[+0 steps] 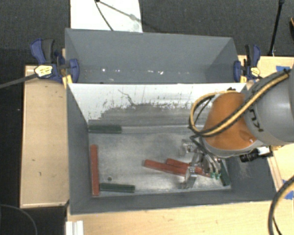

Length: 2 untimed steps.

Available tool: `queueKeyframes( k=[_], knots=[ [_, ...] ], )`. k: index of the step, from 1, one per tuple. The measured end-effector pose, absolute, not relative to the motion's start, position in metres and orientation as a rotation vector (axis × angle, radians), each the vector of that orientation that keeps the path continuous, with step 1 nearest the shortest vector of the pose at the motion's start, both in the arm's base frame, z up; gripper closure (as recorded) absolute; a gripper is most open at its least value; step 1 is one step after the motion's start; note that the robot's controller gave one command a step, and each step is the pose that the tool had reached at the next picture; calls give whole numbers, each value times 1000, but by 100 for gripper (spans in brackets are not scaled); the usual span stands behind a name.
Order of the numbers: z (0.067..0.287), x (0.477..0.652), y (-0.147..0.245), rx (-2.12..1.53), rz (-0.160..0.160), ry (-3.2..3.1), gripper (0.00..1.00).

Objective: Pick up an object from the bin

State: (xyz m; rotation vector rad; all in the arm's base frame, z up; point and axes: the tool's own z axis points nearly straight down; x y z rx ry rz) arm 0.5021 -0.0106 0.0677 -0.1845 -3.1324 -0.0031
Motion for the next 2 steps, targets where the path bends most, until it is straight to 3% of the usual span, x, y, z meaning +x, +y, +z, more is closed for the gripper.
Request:
queueKeyframes(
  k=[1,2],
  knots=[
    [70,503,-12,-182,-1,-3137,100],
    [71,510,-40,-122,1,-3145,100]
  ],
)
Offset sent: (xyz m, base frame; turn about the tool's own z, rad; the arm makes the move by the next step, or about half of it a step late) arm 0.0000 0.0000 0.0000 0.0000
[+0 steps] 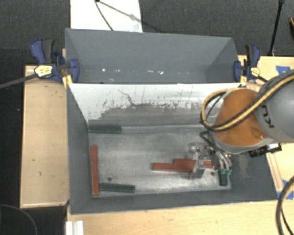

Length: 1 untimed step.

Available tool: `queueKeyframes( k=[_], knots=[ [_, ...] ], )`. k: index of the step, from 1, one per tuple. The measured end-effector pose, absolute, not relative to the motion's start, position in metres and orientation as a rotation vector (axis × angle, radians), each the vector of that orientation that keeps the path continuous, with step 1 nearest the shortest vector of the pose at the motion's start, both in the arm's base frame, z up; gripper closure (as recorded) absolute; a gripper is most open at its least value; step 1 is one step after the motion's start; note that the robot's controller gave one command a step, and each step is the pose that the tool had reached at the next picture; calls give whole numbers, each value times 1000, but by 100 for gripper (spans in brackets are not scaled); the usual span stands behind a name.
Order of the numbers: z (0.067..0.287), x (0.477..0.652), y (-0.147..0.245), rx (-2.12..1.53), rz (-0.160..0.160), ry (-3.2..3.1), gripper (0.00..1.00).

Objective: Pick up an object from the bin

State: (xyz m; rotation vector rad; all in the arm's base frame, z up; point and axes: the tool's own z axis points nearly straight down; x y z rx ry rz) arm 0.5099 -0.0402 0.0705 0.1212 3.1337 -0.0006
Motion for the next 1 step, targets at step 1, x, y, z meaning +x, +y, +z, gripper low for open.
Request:
queueKeyframes(
  k=[1],
  knots=[
    [219,521,-23,111,1,3129,100]
  ],
)
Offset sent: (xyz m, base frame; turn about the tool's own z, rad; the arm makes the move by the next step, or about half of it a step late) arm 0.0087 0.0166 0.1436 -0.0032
